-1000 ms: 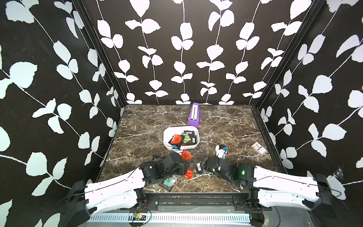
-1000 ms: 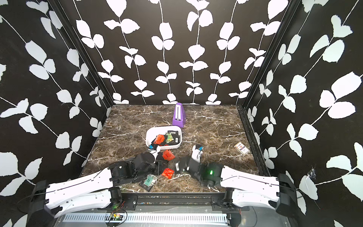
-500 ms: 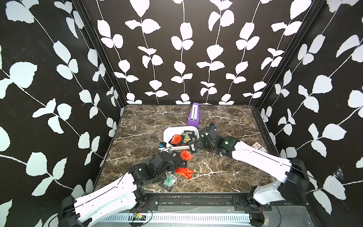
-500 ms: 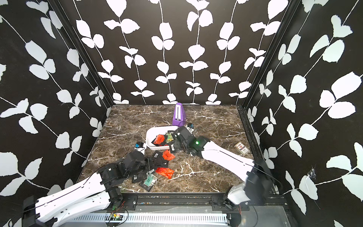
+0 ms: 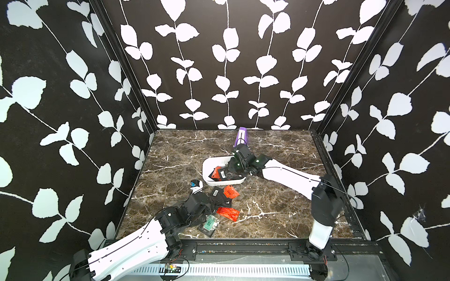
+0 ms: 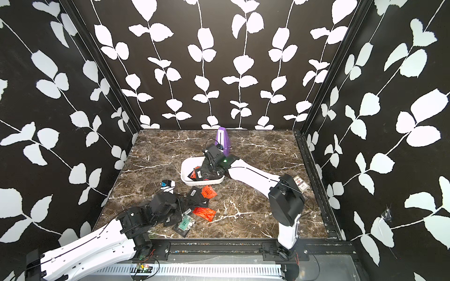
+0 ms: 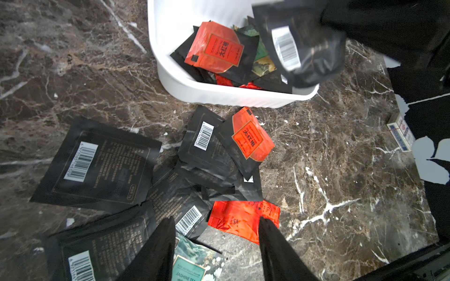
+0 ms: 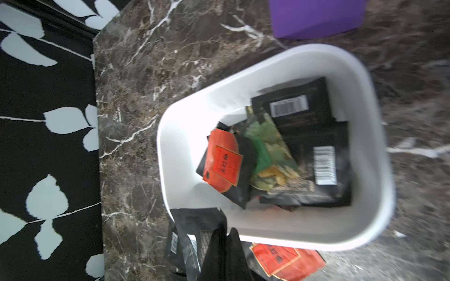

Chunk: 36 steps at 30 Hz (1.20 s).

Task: Put the tea bags into the storage box
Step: Place the tea bag in the storage box.

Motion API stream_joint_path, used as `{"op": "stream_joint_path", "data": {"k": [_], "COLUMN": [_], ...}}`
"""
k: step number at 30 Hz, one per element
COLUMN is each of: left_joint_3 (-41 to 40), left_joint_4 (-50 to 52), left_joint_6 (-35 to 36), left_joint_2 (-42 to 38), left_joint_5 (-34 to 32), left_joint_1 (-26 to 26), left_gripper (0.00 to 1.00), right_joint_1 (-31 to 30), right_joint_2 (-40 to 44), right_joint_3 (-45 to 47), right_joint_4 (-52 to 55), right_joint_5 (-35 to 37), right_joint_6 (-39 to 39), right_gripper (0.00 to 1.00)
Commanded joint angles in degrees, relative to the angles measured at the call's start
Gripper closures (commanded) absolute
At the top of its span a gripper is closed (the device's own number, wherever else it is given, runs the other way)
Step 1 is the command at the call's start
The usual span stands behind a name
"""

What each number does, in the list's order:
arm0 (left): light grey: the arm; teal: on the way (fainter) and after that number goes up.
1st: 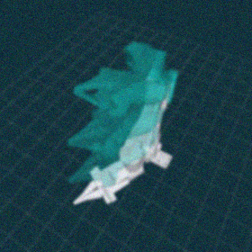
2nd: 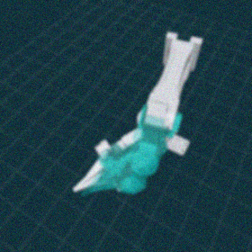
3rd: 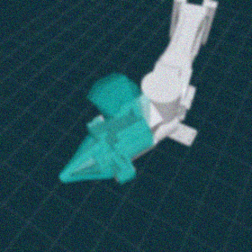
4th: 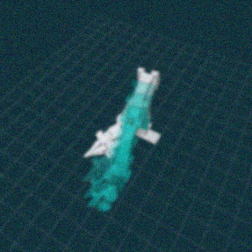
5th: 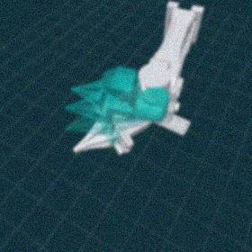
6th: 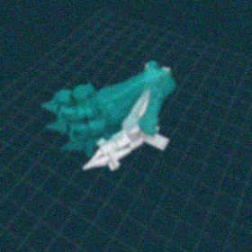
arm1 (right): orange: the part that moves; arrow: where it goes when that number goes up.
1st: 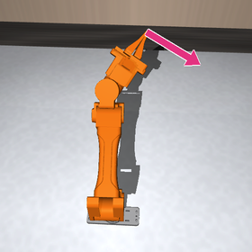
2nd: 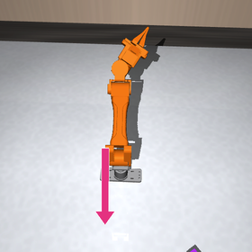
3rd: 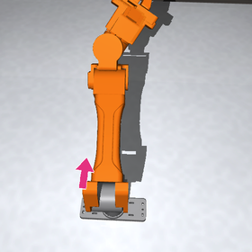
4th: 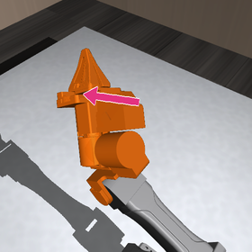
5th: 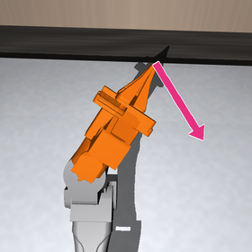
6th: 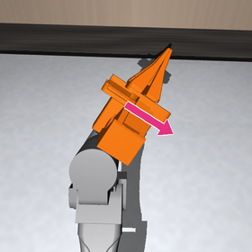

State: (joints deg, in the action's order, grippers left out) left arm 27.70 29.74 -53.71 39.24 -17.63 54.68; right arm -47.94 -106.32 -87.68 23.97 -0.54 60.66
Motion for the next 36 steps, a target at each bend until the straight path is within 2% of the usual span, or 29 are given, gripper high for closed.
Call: {"op": "stream_joint_path", "data": {"k": [1, 7, 13, 18, 20, 22, 25, 29, 33, 36], "left_joint_3": [-1.0, -1.8, -2.4, -2.1, -2.0, -2.0, -1.9, -2.5, -3.7, -3.7], "left_joint_4": [1.1, 3.9, 3.9, 3.1, 2.8, 2.2, 1.3, -2.2, -7.6, -11.4], "left_joint_6": [-1.3, -1.9, -2.5, -2.3, -2.3, -2.4, -2.5, -2.7, -3.7, -4.6], "left_joint_2": [-1.0, -3.4, -4.0, -2.2, -1.6, -1.0, -0.3, -0.2, 0.8, 3.2], "left_joint_5": [-0.6, -1.7, -0.6, 1.4, 2.3, 3.3, 4.9, 7.8, 10.7, 13.0], "left_joint_1": [-0.3, -0.4, -0.4, -0.4, -0.4, -0.3, -0.4, -0.4, -0.5, -0.5], "left_gripper": [0.48, 0.48, 0.48, 0.49, 0.49, 0.49, 0.52, 0.57, 0.59, 0.66], "right_joint_1": [0.2, 0.3, 1.0, 2.0, 2.5, 3.0, 3.3, 3.0, 1.5, -1.1], "right_joint_2": [-2.6, -7.7, -10.1, -13.4, -14.5, -14.8, -13.8, -7.9, 2.3, 9.7], "right_joint_3": [-5.4, -11.3, -12.1, -16.6, -18.7, -20.1, -20.2, -15.4, -3.3, 5.8], "right_joint_4": [0.1, 3.1, 3.8, 5.6, 7.3, 8.6, 10.4, 11.5, 8.0, 7.1], "right_joint_5": [-1.6, -2.5, 1.1, 3.4, 4.4, 4.9, 5.8, 6.7, 6.4, 7.2], "right_joint_6": [-1.5, -2.5, -1.5, -2.2, -2.9, -3.6, -4.7, -6.2, -5.2, -3.2], "right_gripper": [1.00, 1.00, 1.00, 1.00, 0.86, 0.77, 0.57, 0.54, 0.56, 0.57]}}
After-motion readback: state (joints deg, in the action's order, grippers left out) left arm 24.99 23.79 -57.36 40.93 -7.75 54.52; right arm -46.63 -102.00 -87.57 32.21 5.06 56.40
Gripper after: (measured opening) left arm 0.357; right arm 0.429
